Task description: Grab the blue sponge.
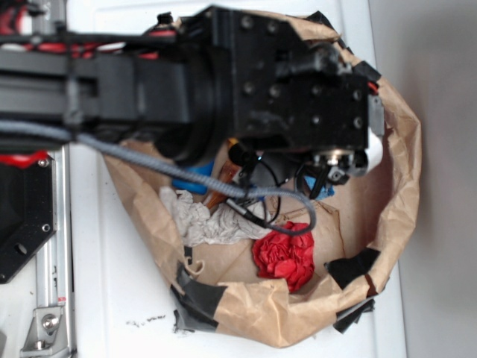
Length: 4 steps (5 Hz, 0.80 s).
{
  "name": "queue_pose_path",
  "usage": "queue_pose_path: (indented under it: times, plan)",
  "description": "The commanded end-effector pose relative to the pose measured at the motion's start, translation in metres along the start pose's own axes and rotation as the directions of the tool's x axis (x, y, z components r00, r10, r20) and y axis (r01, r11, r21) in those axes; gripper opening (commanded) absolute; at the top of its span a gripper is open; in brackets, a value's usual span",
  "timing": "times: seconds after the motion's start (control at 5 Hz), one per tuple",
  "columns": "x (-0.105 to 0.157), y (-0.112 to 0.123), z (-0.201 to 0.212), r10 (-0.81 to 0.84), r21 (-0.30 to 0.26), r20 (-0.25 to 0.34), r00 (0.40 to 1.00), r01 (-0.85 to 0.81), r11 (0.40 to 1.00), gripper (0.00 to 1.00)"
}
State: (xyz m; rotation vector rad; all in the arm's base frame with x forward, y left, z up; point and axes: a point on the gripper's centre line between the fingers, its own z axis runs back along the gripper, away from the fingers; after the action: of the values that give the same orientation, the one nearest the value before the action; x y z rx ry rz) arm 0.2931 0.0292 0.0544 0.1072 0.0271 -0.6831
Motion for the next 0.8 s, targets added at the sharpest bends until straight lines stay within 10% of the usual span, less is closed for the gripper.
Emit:
queue_pose_path:
  times: [0.0,0.2,0.6]
  plan:
    - [0.026,-0.003,-0.020,0.023,0.064,-0.049,0.999,-0.020,0.998,0.76]
    - [0.023,-0.002,-0.037,0.109,0.050,-0.136,0.985,-0.103,0.993,0.00]
    - [-0.006,0.003,0.028,0.414,0.021,0.099,0.905,-0.418,0.908,0.00]
